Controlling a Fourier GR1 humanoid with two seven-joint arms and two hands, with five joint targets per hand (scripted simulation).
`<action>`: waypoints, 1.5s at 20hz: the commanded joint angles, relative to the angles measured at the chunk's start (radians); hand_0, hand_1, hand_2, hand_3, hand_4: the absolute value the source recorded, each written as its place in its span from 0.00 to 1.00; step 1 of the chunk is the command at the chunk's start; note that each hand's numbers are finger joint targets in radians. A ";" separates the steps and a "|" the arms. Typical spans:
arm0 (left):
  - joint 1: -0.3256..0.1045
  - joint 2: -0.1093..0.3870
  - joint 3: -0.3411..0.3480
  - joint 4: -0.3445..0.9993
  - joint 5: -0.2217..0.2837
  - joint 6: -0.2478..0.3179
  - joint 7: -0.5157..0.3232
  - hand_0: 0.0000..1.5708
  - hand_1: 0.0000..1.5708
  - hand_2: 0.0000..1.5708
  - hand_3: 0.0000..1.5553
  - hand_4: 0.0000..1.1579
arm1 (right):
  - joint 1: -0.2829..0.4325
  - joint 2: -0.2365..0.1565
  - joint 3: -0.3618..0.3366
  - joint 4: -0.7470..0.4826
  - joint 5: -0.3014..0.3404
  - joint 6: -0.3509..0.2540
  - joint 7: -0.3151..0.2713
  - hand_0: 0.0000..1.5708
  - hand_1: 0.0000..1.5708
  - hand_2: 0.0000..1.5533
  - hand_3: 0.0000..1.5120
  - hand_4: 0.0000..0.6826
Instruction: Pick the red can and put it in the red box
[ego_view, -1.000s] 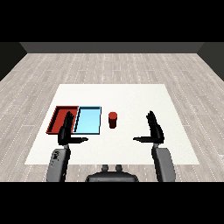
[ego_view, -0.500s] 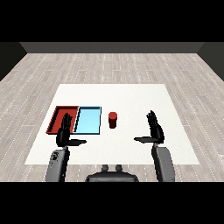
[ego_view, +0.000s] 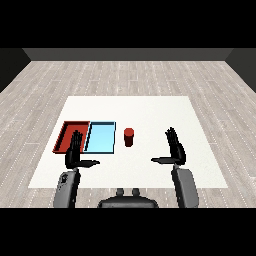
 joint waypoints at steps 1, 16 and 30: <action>-0.023 0.028 0.028 0.009 0.029 -0.037 0.010 0.00 0.00 0.00 0.00 0.00 | -0.059 -0.004 -0.020 0.031 -0.038 0.015 0.038 0.00 0.00 0.00 0.00 0.00; 0.020 -0.003 0.002 -0.140 0.022 0.005 0.110 0.00 0.00 0.00 0.00 0.00 | -0.168 0.044 0.064 0.147 -0.052 -0.062 0.074 0.00 0.00 0.00 0.00 0.00; -0.019 0.012 0.044 -0.007 0.025 -0.024 0.004 0.00 0.00 0.00 0.00 0.00 | -0.333 0.044 0.205 0.540 -0.173 -0.199 -0.144 0.00 0.00 0.00 0.00 0.00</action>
